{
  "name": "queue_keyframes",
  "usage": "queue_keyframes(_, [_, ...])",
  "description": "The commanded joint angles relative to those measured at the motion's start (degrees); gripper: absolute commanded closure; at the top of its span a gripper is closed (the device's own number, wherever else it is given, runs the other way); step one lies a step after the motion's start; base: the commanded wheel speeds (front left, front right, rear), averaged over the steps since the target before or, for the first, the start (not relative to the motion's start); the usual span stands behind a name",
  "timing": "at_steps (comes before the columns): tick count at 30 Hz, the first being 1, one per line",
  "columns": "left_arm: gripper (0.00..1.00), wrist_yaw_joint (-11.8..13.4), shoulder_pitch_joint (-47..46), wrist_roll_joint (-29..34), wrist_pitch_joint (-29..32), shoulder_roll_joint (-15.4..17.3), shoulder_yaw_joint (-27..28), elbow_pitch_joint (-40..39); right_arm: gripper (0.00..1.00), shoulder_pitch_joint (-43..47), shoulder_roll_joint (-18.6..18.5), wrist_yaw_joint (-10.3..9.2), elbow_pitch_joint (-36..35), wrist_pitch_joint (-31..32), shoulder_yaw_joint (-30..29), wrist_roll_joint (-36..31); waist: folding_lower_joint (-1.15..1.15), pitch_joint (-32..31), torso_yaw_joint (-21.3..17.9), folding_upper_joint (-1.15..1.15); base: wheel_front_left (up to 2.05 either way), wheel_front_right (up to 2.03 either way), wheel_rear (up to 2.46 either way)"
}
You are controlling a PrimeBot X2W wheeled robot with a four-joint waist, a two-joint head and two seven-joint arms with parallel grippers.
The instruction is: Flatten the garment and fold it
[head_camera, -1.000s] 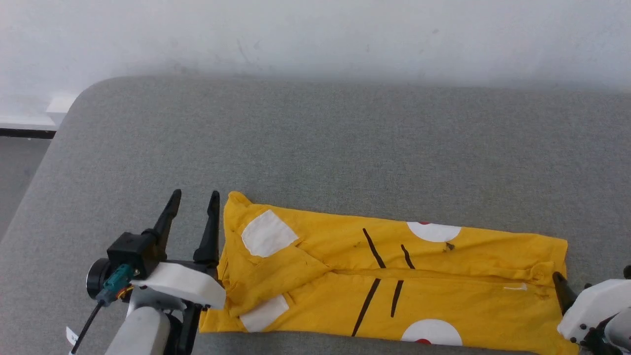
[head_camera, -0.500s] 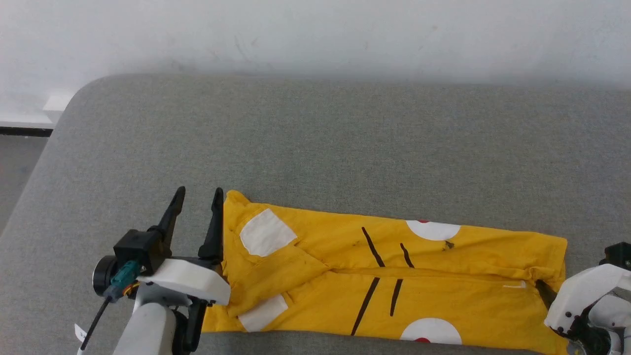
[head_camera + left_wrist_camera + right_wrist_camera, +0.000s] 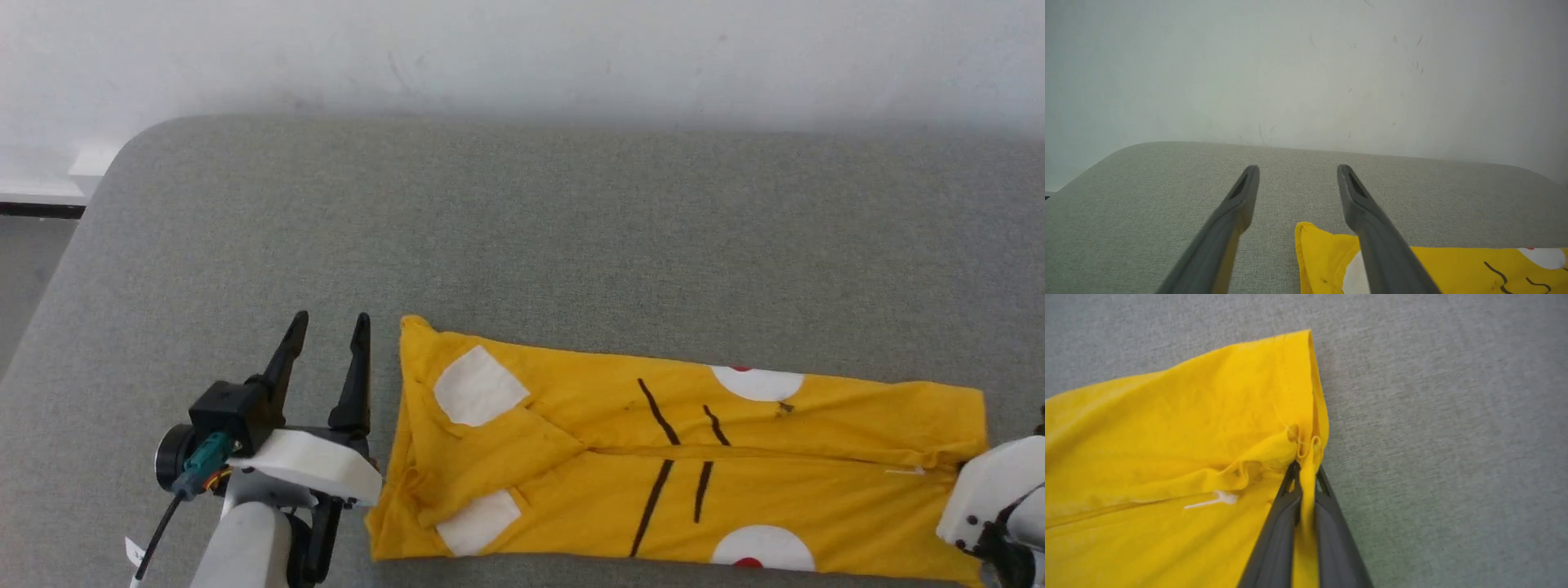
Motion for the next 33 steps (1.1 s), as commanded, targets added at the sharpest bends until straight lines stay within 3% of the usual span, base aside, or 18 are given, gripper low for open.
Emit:
queue_keyframes(1, [0.00,-0.57,-0.93,0.70,-0.27,-0.48,0.62,0.15,1.00,0.53,-0.49,-0.14,-1.63,-1.76,-3.10,-3.08,0.00,0.22,0.04,0.00,0.00,0.00,0.00])
queue_keyframes(10, [0.00,-1.42,-1.02,1.72,-0.27,-1.09,1.27,0.42,1.00,0.62,-3.35,-0.14,-1.80,-6.93,-10.26,-11.49,0.00,0.80,0.19,0.00,0.00,0.00,0.00])
queue_keyframes(16, [0.00,-1.83,-0.69,2.24,-0.27,-1.43,2.04,0.29,1.00,1.68,-3.23,-0.14,-2.85,-6.64,-8.13,-11.06,0.00,0.50,0.23,0.00,0.00,0.00,0.00])
queue_keyframes(20, [0.00,-2.05,-0.39,2.61,-0.27,-1.61,2.41,0.17,1.00,4.83,-2.68,-0.14,-10.19,-2.92,-3.30,-8.21,0.00,-0.03,0.52,0.00,0.00,0.00,0.00])
queue_keyframes(24, [0.00,-2.23,-0.06,2.90,-0.27,-1.78,2.88,-0.20,1.00,9.70,-1.22,-0.14,-23.33,5.11,2.84,-3.53,0.00,-0.60,0.71,0.00,0.00,0.00,0.00])
queue_keyframes(29, [0.00,-2.38,0.14,3.22,-0.27,-2.14,2.94,-0.48,1.00,15.02,-0.49,-0.14,-41.41,15.04,15.03,2.78,0.00,-0.77,1.16,0.00,0.00,0.00,0.00])
queue_keyframes(33, [0.00,-2.50,-0.20,3.40,-0.27,-2.29,2.80,-0.40,1.00,15.12,-0.48,-0.14,-49.81,18.75,27.69,4.55,0.00,-0.54,1.80,0.00,0.00,0.00,0.00])
